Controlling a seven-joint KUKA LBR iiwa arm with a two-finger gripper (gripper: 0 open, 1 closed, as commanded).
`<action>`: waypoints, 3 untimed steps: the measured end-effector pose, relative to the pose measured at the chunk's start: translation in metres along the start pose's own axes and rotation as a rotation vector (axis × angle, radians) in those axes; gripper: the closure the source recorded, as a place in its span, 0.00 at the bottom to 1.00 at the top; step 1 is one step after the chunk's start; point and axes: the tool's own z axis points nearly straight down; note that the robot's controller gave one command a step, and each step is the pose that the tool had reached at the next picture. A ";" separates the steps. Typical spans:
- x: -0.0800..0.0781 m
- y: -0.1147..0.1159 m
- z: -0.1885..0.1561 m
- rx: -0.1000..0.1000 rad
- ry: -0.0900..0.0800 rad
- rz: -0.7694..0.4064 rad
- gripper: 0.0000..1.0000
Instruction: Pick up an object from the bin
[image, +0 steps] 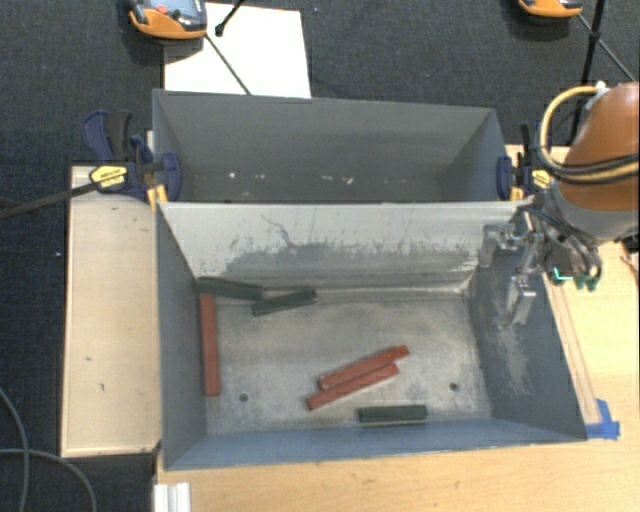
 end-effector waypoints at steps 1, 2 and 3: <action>-0.002 0.001 -0.005 0.001 -0.008 -0.003 0.00; 0.002 0.030 0.039 0.003 -0.011 -0.085 0.00; 0.026 0.082 0.083 0.001 -0.008 0.015 0.00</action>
Offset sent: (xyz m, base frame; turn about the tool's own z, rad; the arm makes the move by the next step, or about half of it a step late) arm -0.0081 0.0634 -0.0905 -0.1807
